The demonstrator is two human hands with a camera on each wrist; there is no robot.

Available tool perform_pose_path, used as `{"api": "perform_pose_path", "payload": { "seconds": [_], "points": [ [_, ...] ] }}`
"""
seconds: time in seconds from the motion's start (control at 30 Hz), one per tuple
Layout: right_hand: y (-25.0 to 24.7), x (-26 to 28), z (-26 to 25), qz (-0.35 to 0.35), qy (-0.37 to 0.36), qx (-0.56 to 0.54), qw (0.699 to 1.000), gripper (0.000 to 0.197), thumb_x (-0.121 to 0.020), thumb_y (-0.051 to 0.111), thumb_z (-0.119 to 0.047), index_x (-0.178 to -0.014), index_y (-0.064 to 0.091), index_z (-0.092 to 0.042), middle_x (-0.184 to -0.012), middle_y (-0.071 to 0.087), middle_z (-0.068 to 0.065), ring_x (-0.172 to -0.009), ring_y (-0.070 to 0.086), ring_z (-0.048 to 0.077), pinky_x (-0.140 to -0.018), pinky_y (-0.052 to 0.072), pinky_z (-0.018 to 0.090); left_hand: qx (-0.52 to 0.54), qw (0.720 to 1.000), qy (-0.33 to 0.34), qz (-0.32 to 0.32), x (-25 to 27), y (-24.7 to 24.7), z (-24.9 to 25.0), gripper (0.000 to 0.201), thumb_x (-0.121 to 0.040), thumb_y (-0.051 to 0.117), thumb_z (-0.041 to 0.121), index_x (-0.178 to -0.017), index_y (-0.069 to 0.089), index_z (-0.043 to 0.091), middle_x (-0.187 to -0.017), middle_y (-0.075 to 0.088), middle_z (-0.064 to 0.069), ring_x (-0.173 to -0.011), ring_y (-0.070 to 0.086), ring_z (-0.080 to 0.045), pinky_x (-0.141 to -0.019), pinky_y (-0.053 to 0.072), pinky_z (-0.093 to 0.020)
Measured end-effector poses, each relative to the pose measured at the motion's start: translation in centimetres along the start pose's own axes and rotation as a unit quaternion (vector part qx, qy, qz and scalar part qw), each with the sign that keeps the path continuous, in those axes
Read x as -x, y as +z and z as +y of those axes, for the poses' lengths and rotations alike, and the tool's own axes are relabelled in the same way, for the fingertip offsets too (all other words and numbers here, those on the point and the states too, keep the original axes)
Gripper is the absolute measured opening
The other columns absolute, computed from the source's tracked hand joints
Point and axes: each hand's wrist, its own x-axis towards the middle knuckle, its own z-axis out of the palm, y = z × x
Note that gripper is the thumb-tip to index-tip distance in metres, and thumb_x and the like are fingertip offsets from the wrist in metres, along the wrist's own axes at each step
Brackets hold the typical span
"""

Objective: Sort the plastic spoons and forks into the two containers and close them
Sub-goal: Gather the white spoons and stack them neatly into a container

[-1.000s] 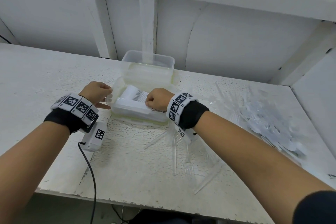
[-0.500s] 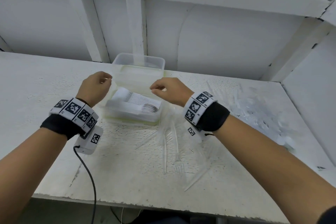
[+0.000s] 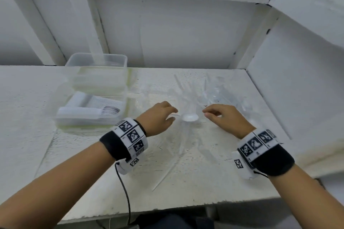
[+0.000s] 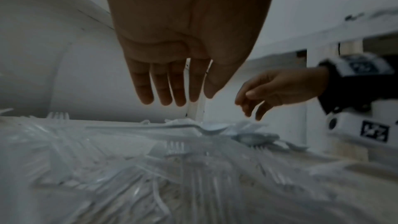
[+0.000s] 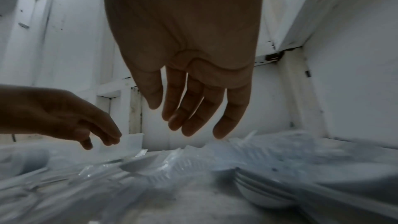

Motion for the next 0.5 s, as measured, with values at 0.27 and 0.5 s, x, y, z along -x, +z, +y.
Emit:
{"api": "perform_pose_path", "payload": {
  "seconds": [0.27, 0.5],
  "points": [
    [-0.6, 2.8, 5.5, 0.098, 0.088, 0.079, 0.988, 0.024, -0.091, 0.057, -0.02, -0.112, 0.066, -0.011, -0.109, 0.062, 0.009, -0.103, 0.055, 0.023, -0.086, 0.042, 0.029, -0.172, 0.978, -0.079, -0.089, -3.7, 1.9, 0.3, 0.031, -0.098, 0.036, 0.018, -0.123, 0.051, 0.008, -0.118, 0.053, -0.012, -0.107, 0.052, -0.028, -0.09, 0.042, -0.037],
    [-1.3, 0.0, 6.5, 0.084, 0.135, 0.14, 0.977, 0.055, -0.093, 0.053, -0.03, -0.142, 0.035, -0.013, -0.147, 0.032, 0.01, -0.134, 0.03, 0.029, -0.105, 0.033, 0.044, -0.067, 0.992, -0.097, -0.04, -3.3, 0.9, -0.1, 0.026, -0.098, 0.037, 0.013, -0.11, 0.058, 0.005, -0.09, 0.049, -0.005, -0.079, 0.047, -0.02, -0.068, 0.036, -0.026]
  ]
}}
